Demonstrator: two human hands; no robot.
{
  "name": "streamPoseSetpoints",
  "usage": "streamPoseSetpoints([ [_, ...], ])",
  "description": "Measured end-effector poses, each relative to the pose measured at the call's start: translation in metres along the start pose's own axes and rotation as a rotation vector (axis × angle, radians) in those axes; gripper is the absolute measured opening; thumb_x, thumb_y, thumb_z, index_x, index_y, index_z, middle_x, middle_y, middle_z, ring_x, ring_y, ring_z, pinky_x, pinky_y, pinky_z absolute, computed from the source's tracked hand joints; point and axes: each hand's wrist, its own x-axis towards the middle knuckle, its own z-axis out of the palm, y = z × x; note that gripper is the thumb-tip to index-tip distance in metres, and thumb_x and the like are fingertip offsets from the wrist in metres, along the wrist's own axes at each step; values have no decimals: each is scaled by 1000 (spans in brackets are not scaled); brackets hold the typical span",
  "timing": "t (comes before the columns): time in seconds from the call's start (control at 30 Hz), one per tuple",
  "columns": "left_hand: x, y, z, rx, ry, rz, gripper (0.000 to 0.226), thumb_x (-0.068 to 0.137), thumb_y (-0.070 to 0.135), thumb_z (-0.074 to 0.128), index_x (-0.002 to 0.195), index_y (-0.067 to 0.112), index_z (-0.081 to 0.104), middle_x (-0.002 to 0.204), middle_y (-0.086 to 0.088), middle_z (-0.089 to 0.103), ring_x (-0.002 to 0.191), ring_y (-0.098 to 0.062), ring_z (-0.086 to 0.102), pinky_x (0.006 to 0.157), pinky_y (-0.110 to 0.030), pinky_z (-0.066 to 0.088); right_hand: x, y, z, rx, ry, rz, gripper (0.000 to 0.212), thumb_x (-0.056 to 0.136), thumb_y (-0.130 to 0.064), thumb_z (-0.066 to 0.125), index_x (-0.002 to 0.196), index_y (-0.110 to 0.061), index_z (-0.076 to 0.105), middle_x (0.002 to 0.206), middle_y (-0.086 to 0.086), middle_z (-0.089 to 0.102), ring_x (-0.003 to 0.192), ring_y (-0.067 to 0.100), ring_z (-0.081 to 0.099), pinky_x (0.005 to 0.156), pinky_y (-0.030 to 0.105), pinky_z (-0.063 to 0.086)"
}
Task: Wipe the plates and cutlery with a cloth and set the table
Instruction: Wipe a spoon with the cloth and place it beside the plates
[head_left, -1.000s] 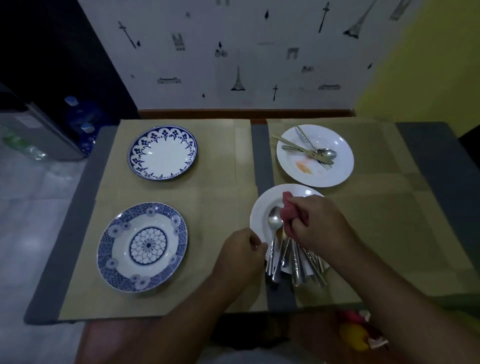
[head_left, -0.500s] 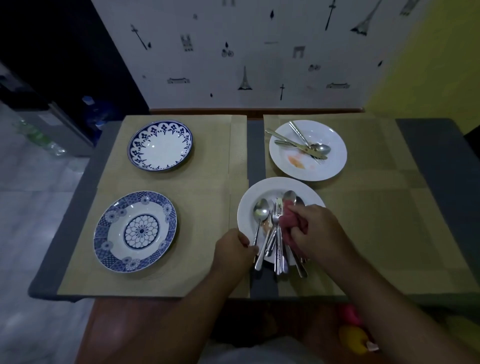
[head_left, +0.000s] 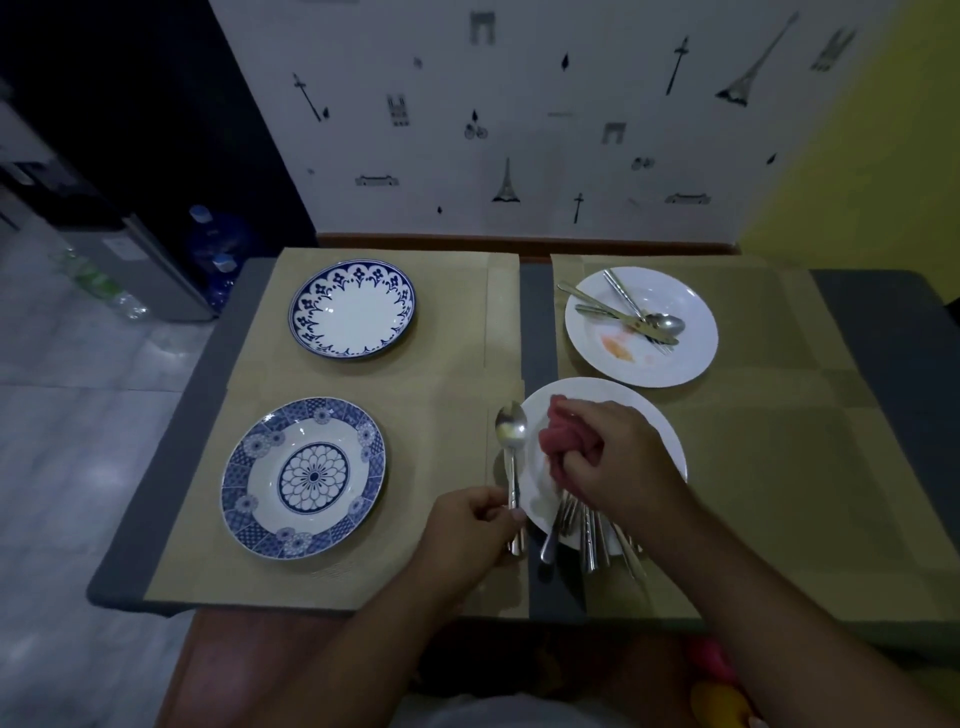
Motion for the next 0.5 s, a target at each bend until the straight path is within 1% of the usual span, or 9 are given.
streamPoseSetpoints([
  [0.07,-3,10,-5,-48,-47,8,12,92,4,67,97,9,77,60,7,60,64,-11,60,64,-28,56,8,-10,5,-38,-10,-40,44,73,-21,70,115,-29,66,98,-5,67,92,18,57,82,36,47],
  [0.13,-3,18,-12,-79,-74,14,12,92,4,67,102,4,74,67,1,62,67,-13,62,65,-28,56,14,-18,13,-90,-57,-86,39,73,-21,72,110,-28,67,99,-4,66,93,20,55,80,35,45],
  [0.23,-1,28,-25,-96,-94,11,13,93,7,67,103,6,74,76,-4,67,68,-15,63,65,-29,56,16,-27,23,-108,-158,-170,44,77,-20,74,120,-22,69,113,-1,63,104,20,53,88,26,37],
  [0.3,1,32,-33,-119,-99,-3,13,94,6,65,103,5,74,80,-5,68,70,-14,62,68,-31,55,15,-33,23,-80,-192,-211,46,83,-28,70,127,-20,66,121,-2,59,110,16,49,94,19,32],
  [0.37,3,36,-41,-127,-101,-9,14,94,6,64,104,3,73,82,-6,68,73,-15,62,71,-32,56,16,-36,22,-71,-213,-249,43,88,-36,66,128,-20,67,125,-4,58,112,13,47,97,14,27],
  [0.43,4,36,-46,-137,-112,-7,13,93,5,65,103,2,74,78,-4,67,72,-14,62,69,-31,57,19,-39,24,-82,-215,-284,38,90,-39,62,121,-19,71,121,-2,62,109,13,50,96,13,30],
  [0.5,4,38,-49,-145,-122,6,11,92,2,66,99,3,74,72,-2,64,65,-11,61,64,-27,58,24,-42,27,-109,-185,-336,33,90,-35,62,114,-16,74,115,1,66,104,16,55,93,17,39],
])
